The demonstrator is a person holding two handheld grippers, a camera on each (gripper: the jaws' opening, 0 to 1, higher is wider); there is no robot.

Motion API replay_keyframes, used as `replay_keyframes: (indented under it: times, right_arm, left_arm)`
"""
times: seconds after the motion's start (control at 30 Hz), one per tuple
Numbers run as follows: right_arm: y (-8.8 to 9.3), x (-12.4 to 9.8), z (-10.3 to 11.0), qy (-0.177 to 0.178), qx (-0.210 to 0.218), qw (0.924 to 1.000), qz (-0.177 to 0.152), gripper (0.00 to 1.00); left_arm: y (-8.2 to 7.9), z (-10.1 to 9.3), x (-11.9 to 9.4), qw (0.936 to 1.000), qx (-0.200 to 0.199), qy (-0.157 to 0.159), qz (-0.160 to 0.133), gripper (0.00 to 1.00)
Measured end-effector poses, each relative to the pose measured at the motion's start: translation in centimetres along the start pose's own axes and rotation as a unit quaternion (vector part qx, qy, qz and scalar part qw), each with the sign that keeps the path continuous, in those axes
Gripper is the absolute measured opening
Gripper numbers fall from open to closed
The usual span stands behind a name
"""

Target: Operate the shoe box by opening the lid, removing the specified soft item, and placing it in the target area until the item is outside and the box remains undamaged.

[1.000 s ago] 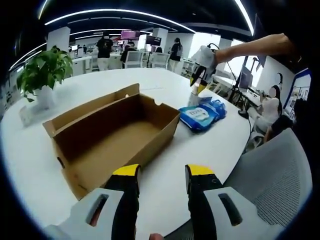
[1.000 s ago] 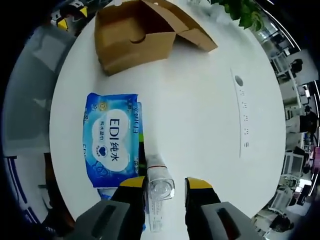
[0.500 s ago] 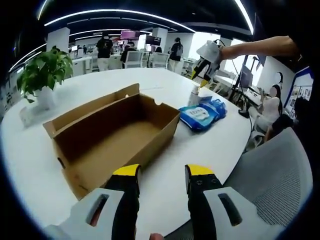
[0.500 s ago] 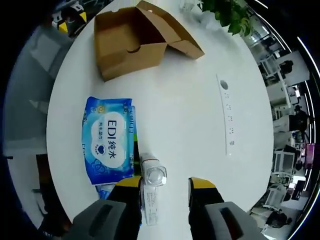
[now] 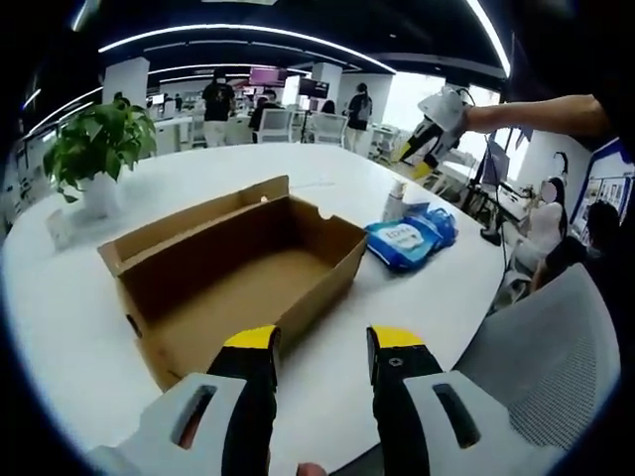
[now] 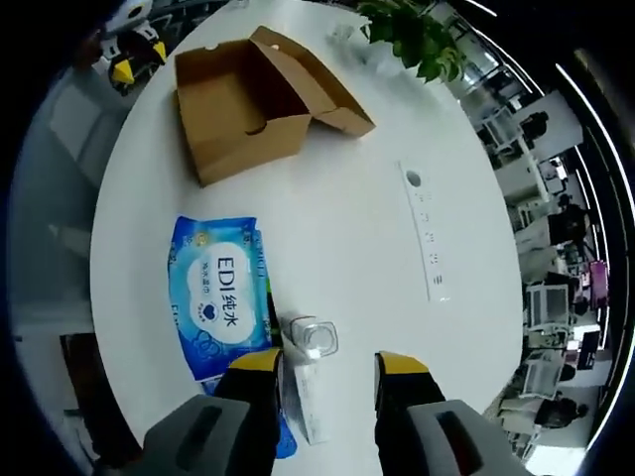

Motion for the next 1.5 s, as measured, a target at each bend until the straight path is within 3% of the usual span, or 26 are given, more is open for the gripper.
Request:
replay_keyframes:
  times: [0.17,0.43,0.73,0.87,1.07,1.3,1.5]
  right_arm:
    - [-0.2,-0.5,0.2,0.014,0.043,0.9984,-0.034,0.34]
    - [-0.6,-1.7,2.6,0.017,0.100,0.9920,-0.075,0.34]
    - [-0.7,-2.0,4.6,0.015,0.142,0.9852,-0.095,0.34]
    - [-0.9,-2.1,5.4,0.013,0.164,0.9803,-0.110,0.34]
    - [-1.2,-1.9,7.1,0.006,0.187,0.9741,-0.127,0.34]
    - [-1.1,-1.9,8.5,0.004,0.198,0.9702,-0.139,0.35]
    - [-0.9,-1.9,9.5,0.001,0.228,0.9618,-0.151,0.36]
  left_arm:
    - [-0.2,0.3,-0.3,0.9998,-0.011,-0.010,-0.010,0.36]
    - [-0.3,1.6,-1.0,0.9979,-0.042,-0.039,-0.031,0.36]
    - [-0.4,3.0,-1.9,0.9930,-0.076,-0.074,-0.052,0.35]
    - [-0.4,3.9,-2.3,0.9888,-0.095,-0.098,-0.061,0.35]
    - [0.0,6.1,-3.1,0.9742,-0.145,-0.155,-0.075,0.35]
    - [0.1,6.8,-3.2,0.9686,-0.156,-0.183,-0.064,0.34]
    - [0.5,7.7,-2.9,0.9611,-0.175,-0.208,-0.051,0.35]
Point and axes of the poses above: the point that each gripper's makers call its tool centre point, and the gripper's own axes: x roughly forward along the fingers, z roughly to its left, y roughly out of its underside, the point moved 10 cm from there along -x, roughly backward along the fingers, and after that the axes turned 2 degrees about x, right-handed, at the moved point
